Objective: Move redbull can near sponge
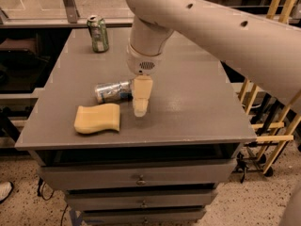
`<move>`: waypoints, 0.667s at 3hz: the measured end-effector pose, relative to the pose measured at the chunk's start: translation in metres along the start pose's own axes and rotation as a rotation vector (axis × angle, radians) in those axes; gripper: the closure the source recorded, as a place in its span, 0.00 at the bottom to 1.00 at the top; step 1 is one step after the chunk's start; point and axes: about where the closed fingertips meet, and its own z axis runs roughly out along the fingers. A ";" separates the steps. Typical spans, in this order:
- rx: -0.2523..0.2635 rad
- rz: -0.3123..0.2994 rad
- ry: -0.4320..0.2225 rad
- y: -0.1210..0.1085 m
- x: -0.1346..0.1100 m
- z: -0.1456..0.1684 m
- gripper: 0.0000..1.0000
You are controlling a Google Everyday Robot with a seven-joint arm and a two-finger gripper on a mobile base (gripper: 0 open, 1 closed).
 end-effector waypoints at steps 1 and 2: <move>0.067 0.063 -0.019 0.006 0.031 -0.018 0.00; 0.107 0.147 -0.041 0.015 0.078 -0.028 0.00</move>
Offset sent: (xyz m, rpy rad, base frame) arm -0.0021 -0.1521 0.0023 0.1324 -0.0703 -0.2810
